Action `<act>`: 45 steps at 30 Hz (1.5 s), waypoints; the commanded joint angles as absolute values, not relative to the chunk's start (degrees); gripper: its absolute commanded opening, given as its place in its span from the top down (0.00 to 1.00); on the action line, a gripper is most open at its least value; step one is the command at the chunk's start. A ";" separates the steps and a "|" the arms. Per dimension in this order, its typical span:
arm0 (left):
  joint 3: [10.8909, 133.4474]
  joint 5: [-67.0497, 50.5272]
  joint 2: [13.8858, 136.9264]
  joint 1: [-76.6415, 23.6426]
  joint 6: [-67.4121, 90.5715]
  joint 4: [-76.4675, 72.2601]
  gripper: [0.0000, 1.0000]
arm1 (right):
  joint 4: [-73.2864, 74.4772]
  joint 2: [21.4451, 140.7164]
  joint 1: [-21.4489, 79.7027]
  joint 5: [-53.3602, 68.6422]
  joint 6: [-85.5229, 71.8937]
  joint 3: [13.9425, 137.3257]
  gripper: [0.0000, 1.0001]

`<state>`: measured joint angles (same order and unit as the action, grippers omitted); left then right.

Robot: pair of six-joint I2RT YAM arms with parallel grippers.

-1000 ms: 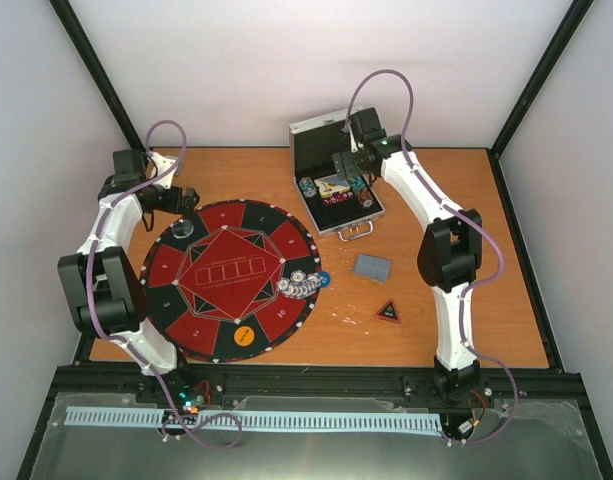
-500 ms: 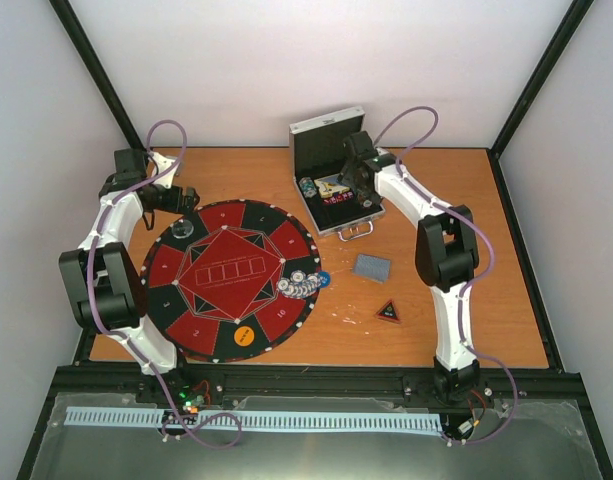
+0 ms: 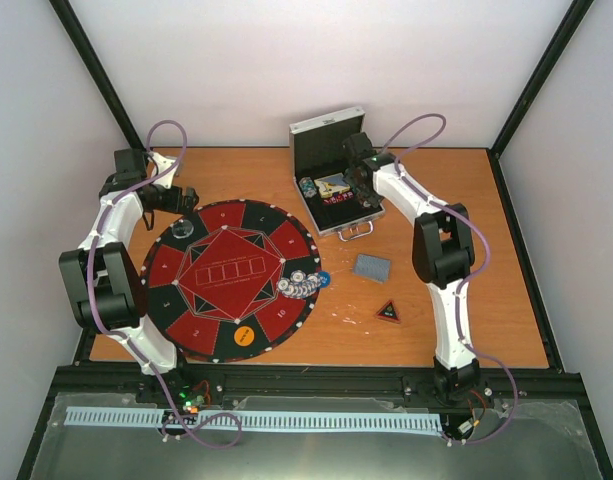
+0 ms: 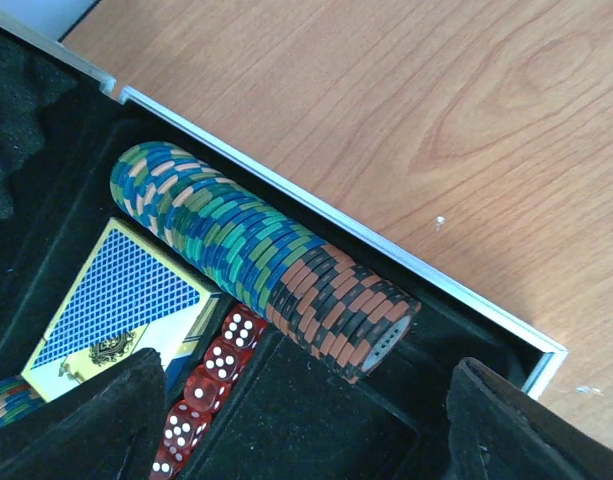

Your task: Distribute texas hold em gaming equipment

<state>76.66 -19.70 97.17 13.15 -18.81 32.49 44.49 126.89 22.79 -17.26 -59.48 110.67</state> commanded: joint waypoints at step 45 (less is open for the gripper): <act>77.61 -18.82 99.40 13.63 -18.44 32.20 0.00 | 37.49 126.81 20.08 -15.61 -63.20 99.04 0.35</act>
<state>76.66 -18.61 99.02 13.15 -18.81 32.47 35.00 128.62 20.75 -13.96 -62.11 101.73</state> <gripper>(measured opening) 0.997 0.654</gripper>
